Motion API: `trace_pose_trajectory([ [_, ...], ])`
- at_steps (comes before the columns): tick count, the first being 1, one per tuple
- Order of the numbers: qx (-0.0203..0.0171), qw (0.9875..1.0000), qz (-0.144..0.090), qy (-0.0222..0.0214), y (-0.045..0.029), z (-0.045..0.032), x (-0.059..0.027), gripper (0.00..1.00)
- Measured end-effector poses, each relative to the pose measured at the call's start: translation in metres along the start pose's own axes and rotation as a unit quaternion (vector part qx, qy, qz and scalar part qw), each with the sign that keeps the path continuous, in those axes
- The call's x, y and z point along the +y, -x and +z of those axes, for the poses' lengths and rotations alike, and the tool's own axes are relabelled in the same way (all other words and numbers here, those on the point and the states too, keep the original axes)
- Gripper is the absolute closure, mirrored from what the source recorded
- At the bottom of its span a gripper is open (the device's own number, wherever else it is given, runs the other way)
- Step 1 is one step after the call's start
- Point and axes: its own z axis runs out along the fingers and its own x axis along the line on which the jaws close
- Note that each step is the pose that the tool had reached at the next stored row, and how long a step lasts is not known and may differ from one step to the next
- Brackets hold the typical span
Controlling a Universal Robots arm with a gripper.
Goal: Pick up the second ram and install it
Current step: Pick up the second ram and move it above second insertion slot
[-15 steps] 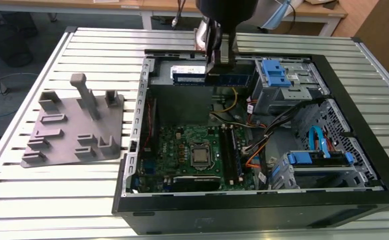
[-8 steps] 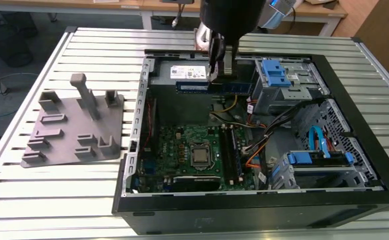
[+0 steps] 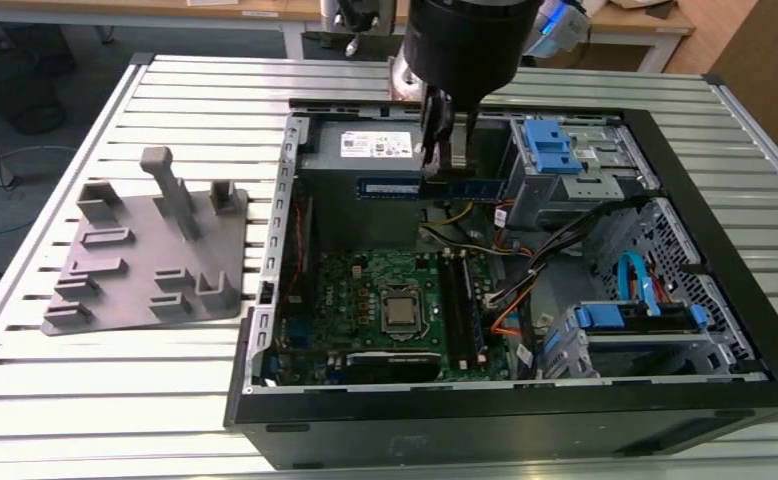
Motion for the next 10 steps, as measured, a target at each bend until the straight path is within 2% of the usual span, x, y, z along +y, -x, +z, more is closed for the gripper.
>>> trace_pose_trajectory([
  [10,0.0000,1.0000,0.000,0.0000,-0.0008,0.0137,-0.0005,0.86],
])
